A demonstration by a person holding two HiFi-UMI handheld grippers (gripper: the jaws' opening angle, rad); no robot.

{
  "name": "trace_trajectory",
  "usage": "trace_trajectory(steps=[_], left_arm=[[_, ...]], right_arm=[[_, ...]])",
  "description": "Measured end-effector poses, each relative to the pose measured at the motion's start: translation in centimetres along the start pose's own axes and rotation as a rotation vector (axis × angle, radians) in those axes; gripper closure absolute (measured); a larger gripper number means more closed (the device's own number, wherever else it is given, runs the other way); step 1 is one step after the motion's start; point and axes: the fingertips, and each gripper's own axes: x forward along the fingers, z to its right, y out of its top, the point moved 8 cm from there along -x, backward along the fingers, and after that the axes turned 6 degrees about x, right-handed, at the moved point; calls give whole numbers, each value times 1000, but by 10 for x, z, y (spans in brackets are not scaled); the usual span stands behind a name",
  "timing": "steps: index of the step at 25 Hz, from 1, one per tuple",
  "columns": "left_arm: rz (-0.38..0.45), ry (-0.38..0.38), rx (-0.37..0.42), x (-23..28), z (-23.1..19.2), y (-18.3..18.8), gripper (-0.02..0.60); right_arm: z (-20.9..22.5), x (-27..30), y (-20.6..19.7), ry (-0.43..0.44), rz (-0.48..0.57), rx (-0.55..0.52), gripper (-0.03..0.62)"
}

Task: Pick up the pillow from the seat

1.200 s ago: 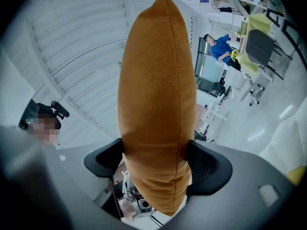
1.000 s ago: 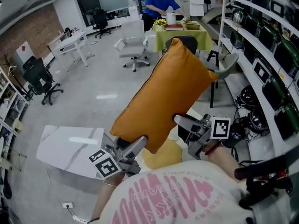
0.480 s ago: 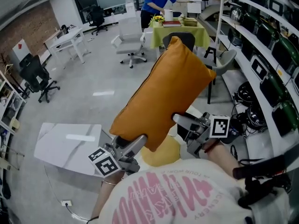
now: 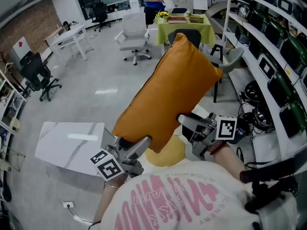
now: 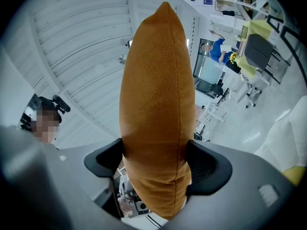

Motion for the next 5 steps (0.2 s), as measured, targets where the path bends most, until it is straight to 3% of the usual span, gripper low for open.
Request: trace_trajectory(steps=[5], left_arm=[[-2,6,-6,-4,3,-4,126]], right_arm=[[3,-5,-3,-21,-8,-9,186]])
